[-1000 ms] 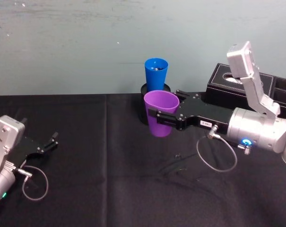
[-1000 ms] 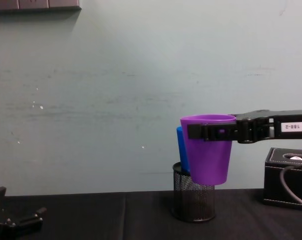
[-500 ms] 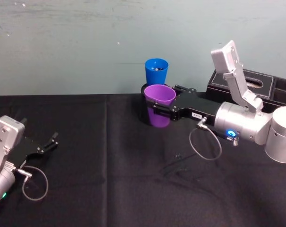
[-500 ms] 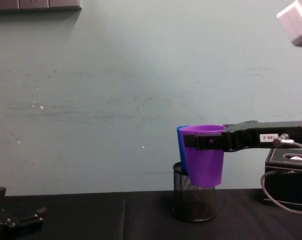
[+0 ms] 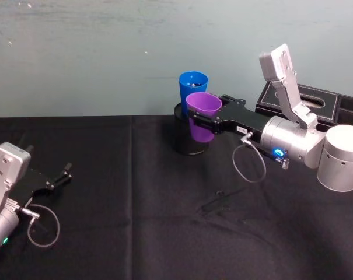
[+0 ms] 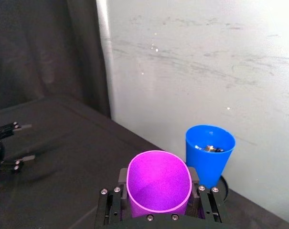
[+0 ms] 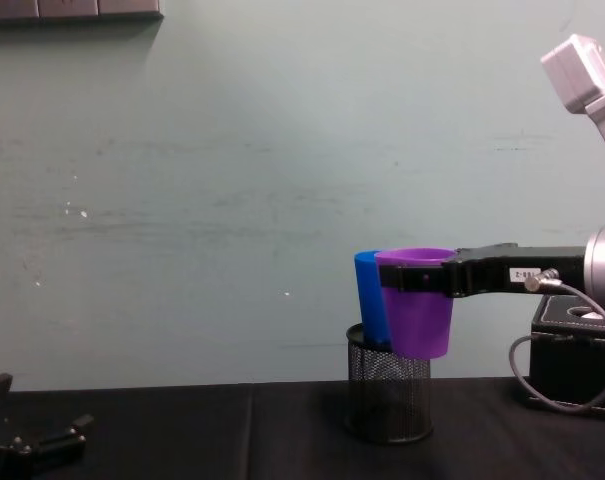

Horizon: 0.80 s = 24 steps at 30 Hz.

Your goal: Pick up one cup with a gripper and tap it against the other cup.

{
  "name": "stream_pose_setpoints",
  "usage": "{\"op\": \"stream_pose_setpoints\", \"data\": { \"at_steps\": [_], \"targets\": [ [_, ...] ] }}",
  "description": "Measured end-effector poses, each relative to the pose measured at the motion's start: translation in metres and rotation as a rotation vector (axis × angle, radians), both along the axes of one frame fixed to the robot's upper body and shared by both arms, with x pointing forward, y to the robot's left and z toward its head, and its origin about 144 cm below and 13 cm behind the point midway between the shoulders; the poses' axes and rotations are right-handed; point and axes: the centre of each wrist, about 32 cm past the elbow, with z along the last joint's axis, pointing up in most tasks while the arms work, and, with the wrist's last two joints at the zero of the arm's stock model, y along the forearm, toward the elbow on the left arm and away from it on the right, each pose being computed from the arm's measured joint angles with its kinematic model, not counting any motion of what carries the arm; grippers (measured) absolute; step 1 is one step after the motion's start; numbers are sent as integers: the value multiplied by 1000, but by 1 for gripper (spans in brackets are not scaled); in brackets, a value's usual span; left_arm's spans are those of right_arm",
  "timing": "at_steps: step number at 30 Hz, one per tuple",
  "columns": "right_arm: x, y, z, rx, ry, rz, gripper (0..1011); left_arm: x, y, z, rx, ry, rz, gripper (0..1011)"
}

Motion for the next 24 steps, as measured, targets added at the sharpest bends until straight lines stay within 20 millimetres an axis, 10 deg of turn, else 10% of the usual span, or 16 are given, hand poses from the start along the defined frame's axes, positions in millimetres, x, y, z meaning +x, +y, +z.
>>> {"op": "stream_pose_setpoints", "data": {
  "at_steps": [24],
  "targets": [
    [34, 6, 6, 28, -14, -62, 715, 0, 0, 0, 0, 0, 0, 1000]
  ]
}}
